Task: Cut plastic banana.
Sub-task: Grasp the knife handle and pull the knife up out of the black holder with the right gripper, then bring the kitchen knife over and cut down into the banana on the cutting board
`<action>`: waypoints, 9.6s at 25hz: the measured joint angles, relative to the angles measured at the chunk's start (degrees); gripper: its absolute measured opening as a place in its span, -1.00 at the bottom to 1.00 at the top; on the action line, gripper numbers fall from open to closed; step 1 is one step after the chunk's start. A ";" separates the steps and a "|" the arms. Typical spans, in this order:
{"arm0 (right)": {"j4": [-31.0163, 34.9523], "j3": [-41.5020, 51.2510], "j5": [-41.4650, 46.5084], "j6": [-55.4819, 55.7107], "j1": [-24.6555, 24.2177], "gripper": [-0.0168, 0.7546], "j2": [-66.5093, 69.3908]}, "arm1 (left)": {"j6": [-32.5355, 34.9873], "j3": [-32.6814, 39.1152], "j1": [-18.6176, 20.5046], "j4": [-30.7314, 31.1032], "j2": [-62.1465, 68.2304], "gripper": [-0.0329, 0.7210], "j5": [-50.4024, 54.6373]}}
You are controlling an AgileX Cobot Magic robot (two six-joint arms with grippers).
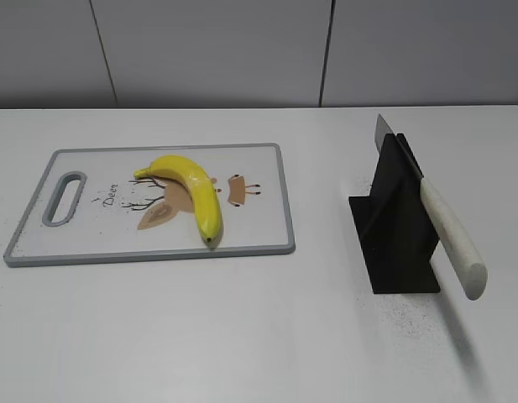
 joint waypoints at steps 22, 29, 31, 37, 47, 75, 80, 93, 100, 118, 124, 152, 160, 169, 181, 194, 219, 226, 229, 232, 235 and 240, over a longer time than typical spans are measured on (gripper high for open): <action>0.00 0.00 0.00 0.00 0.00 0.35 0.00 | 0.00 0.00 0.00 0.00 0.00 0.53 0.00; 0.00 0.00 0.00 0.00 0.00 0.35 0.00 | 0.00 0.00 0.00 0.00 0.00 0.53 0.00; 0.00 0.00 0.00 0.00 0.00 0.35 0.00 | 0.00 0.00 0.00 0.00 0.00 0.53 0.00; 0.00 0.00 0.05 0.00 0.00 0.34 0.00 | 0.00 0.00 0.00 0.00 0.00 0.53 0.00; 0.63 -5.80 0.56 0.00 0.00 0.19 14.57 | 0.00 0.00 0.00 0.00 0.00 0.53 0.00; 10.49 -29.10 3.58 7.67 17.31 0.18 72.26 | 0.00 0.00 0.00 0.00 0.00 0.53 0.00; 10.52 -30.60 3.57 7.56 17.31 0.19 79.54 | 0.00 0.00 0.00 0.00 0.00 0.53 0.00; 10.39 -31.08 -0.14 7.78 17.31 0.55 92.15 | 0.00 0.00 0.00 0.00 0.00 0.53 0.00; 10.39 -31.08 -0.09 12.01 17.31 -0.47 94.13 | 0.00 0.00 0.00 0.00 0.00 0.53 0.00; 7.92 -32.31 1.51 14.19 17.31 -0.46 86.36 | 0.00 0.00 0.00 0.00 0.00 0.53 0.00; 6.76 -36.00 3.78 13.01 17.31 -0.46 80.91 | 0.00 0.00 0.00 0.00 0.00 0.53 -0.06; 9.79 -72.99 9.78 -70.98 17.37 -0.46 108.56 | 42.12 -33.88 -0.63 -11.22 60.81 0.53 -12.46; 11.88 -85.01 9.78 -73.76 21.23 -0.46 119.40 | 52.65 -58.63 -5.96 -13.07 86.22 0.53 -0.43; 15.24 -86.97 9.72 -76.13 22.74 -0.47 126.14 | 58.02 -70.94 -12.49 -14.88 102.74 0.51 6.80; 14.86 -87.10 7.05 -76.42 22.01 -0.47 128.63 | 62.18 -70.94 -12.88 -19.36 112.88 0.48 7.13; 16.13 -87.15 6.21 -77.33 21.52 -0.47 128.77 | 62.37 -70.98 -12.88 -19.62 116.62 0.19 7.13; 14.51 -88.12 0.00 -77.52 20.85 -0.46 140.38 | 64.88 -72.33 -12.81 -20.16 129.50 -0.91 -1.11; 13.25 -88.26 0.62 -77.21 21.21 -0.46 140.28 | 64.88 -72.54 -12.87 -19.82 128.59 -0.91 -0.82; 13.21 -88.97 1.99 -76.93 21.49 -0.46 139.45 | 64.88 -71.97 -13.10 -18.93 127.62 -0.91 -1.45; 13.79 -90.61 4.84 -76.42 21.54 -0.46 138.21 | 64.82 -71.34 -13.17 -18.23 125.39 -0.91 -1.43; 14.71 -91.66 6.25 -76.37 21.65 -0.46 135.77 | 64.77 -71.34 -13.17 -17.35 121.85 -0.91 -0.32; 15.47 -92.03 7.35 -76.42 21.65 -0.46 132.01 | 64.77 -71.34 -13.17 -17.03 117.13 -0.92 1.06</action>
